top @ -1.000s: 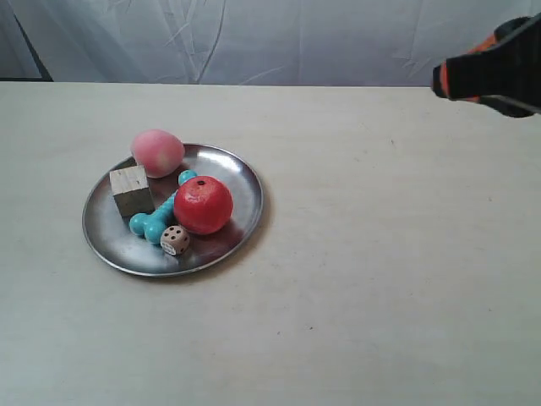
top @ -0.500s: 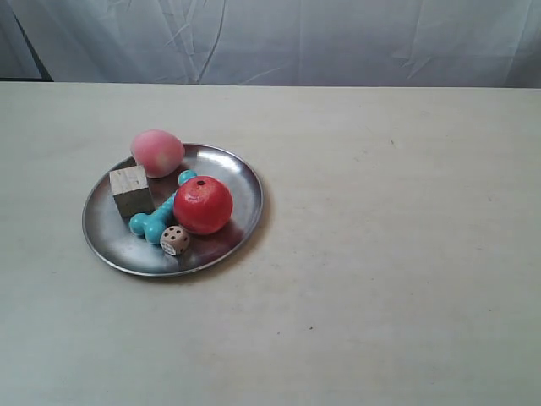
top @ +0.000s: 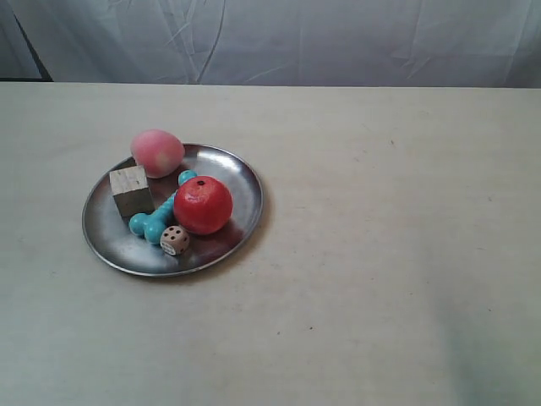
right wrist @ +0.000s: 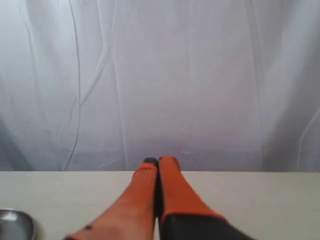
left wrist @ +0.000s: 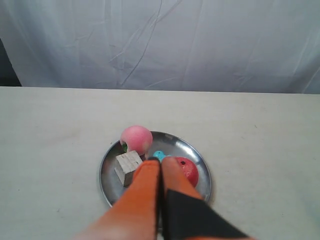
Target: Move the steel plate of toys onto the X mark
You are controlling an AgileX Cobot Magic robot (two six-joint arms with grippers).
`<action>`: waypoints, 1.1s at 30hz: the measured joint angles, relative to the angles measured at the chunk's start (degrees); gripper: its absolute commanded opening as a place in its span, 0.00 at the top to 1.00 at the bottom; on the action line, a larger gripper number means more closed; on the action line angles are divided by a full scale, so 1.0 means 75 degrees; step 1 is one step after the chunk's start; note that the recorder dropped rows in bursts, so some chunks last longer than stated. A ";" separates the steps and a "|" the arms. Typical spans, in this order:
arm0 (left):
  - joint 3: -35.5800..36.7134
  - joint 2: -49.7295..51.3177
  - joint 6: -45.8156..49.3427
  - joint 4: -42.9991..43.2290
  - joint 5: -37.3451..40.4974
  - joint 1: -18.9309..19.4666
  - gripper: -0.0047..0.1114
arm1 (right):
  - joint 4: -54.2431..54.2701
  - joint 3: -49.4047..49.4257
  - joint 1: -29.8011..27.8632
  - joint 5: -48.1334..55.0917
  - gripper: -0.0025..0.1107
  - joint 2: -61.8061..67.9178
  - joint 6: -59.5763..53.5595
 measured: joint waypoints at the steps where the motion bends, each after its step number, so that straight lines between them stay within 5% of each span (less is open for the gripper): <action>1: 0.0000 0.0000 0.0000 0.0000 0.0000 0.0000 0.96 | 0.0000 0.0163 -0.0049 0.0000 0.98 -0.0058 0.0000; 14: 0.0000 0.0000 0.0000 0.0000 0.0059 0.0000 0.96 | 0.0121 0.0865 -0.0160 0.1575 0.98 -0.0091 0.0000; 33: 0.0000 -0.0061 0.0137 0.0195 0.0059 0.0000 0.96 | 0.0148 0.0865 -0.0160 0.1587 0.98 -0.0091 -0.0034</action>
